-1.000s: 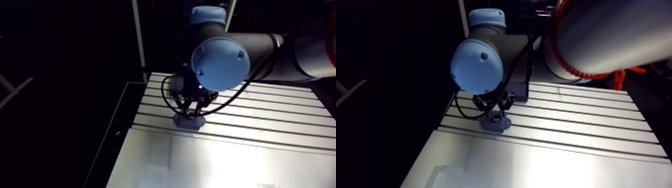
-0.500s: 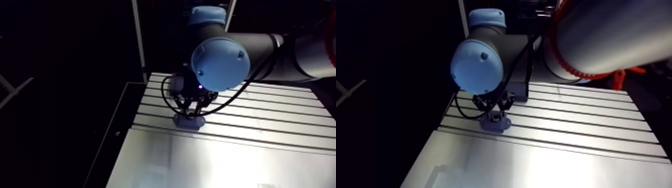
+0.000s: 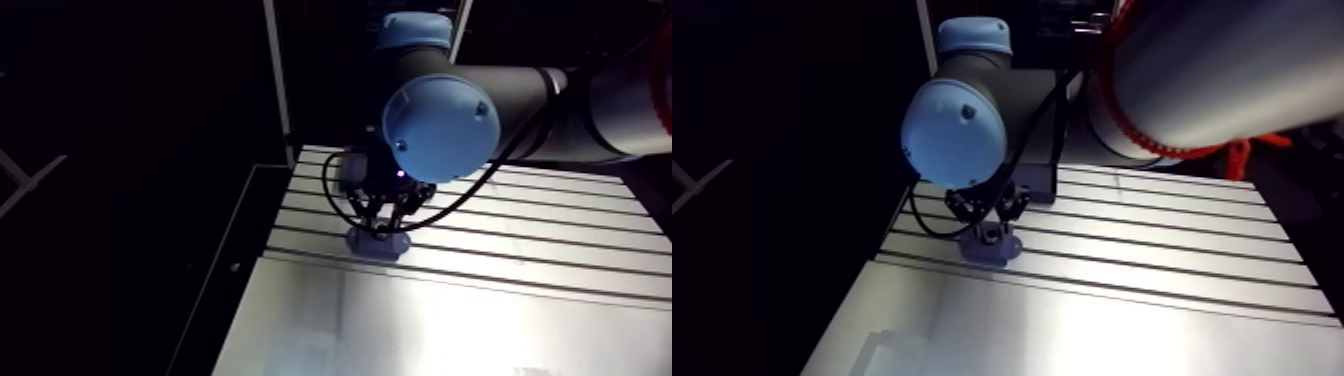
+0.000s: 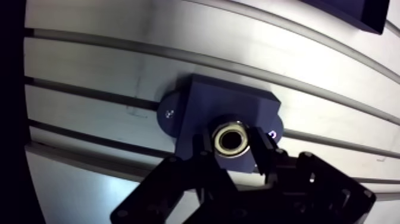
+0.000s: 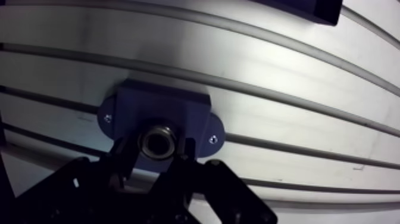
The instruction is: Pick up the bearing and press it into the housing until flush.
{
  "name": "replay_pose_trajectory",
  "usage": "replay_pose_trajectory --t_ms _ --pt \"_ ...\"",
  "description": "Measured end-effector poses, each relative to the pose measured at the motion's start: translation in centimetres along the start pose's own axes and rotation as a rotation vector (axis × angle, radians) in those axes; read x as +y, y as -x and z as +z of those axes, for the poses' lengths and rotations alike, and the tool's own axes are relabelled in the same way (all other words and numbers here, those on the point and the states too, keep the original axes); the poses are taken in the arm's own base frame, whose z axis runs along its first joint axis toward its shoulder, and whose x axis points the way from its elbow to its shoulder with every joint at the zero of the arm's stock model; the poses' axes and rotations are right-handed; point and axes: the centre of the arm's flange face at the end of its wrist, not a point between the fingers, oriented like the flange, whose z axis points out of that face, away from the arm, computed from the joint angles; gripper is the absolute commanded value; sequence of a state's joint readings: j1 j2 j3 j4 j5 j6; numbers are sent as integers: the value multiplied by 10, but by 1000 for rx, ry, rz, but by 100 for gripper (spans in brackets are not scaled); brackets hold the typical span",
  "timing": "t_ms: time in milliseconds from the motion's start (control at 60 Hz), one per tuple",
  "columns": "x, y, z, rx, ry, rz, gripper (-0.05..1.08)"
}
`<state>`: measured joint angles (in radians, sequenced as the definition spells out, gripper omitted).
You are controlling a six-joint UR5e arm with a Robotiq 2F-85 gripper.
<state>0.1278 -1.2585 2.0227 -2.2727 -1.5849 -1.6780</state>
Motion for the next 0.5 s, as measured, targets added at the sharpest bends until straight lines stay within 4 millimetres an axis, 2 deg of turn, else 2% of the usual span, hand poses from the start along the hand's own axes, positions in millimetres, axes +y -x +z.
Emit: replay_pose_trajectory --t_ms 500 --pt "-1 1 1 -2 -1 -2 72"
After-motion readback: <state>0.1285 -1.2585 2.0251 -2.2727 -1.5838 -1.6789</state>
